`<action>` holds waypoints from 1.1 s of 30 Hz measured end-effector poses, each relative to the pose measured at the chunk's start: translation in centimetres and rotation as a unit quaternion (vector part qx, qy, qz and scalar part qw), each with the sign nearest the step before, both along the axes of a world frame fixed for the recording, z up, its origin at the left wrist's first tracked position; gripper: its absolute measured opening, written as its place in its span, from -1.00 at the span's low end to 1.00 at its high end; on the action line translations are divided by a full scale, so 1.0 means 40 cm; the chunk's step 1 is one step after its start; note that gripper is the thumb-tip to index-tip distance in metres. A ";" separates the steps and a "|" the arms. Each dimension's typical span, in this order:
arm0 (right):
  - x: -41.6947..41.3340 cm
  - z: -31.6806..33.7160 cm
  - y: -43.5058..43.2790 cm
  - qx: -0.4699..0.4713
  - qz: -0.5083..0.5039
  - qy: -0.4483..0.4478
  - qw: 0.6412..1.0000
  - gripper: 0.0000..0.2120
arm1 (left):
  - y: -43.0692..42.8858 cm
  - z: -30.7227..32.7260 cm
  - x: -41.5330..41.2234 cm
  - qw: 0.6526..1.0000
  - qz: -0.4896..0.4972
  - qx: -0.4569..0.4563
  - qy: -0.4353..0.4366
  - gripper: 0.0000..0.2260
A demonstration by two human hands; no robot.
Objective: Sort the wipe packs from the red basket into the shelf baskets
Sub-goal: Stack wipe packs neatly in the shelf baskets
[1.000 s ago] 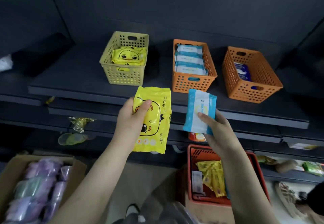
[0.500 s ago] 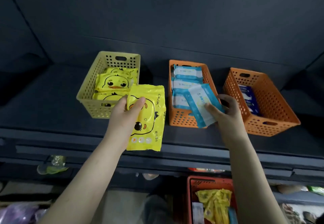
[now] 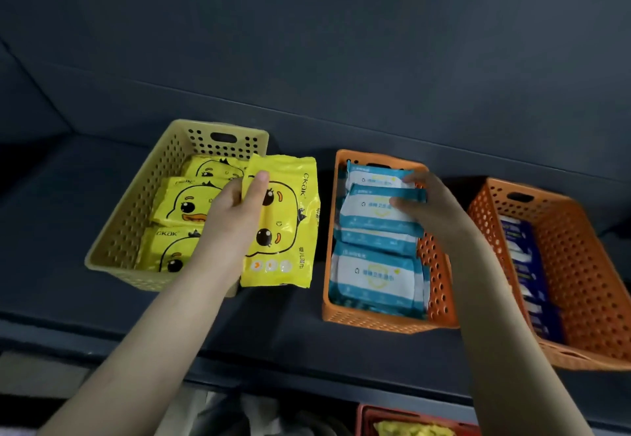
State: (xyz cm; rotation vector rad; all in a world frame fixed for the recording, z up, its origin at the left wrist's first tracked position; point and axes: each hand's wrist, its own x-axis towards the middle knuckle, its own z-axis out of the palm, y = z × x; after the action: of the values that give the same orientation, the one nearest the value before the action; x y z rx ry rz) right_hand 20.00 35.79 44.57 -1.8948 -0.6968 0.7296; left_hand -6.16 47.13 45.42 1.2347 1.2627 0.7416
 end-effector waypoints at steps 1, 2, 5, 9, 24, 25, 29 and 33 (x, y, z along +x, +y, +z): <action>-0.002 -0.001 0.002 -0.010 0.000 -0.018 1.000 -0.60 | 0.009 0.002 0.002 1.000 -0.003 0.004 0.000 -0.42; -0.003 -0.002 0.005 -0.026 0.006 -0.030 0.999 -0.57 | 0.023 0.001 0.003 1.000 -0.005 0.006 -0.002 -0.43; -0.019 -0.004 -0.004 -0.114 0.056 -0.059 0.990 -0.56 | 0.058 0.001 0.004 1.000 -0.016 -0.007 -0.012 -0.44; -0.042 0.007 -0.015 -0.163 0.064 -0.096 0.980 -0.56 | 0.095 -0.004 0.006 0.999 -0.018 -0.024 -0.026 -0.43; -0.388 0.033 0.203 0.044 0.134 0.015 0.990 -0.81 | 0.205 0.026 -0.126 0.941 -0.047 -0.061 -0.329 -0.83; -0.405 0.028 0.224 0.057 0.109 0.031 0.992 -0.82 | 0.218 0.029 -0.142 0.941 -0.037 -0.064 -0.330 -0.87; -0.446 0.034 0.300 0.164 -0.010 0.258 0.952 -0.76 | 0.278 0.021 -0.214 0.963 -0.014 -0.021 -0.268 -0.85; -0.472 0.050 0.358 0.201 -0.041 0.312 0.928 -0.79 | 0.331 0.007 -0.268 0.960 -0.034 -0.032 -0.276 -0.78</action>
State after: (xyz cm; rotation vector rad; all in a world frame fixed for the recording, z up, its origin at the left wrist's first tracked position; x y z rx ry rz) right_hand 1.10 50.12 46.55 -1.2074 -0.3195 0.9851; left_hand -16.89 60.37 45.70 0.9228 0.7739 0.9089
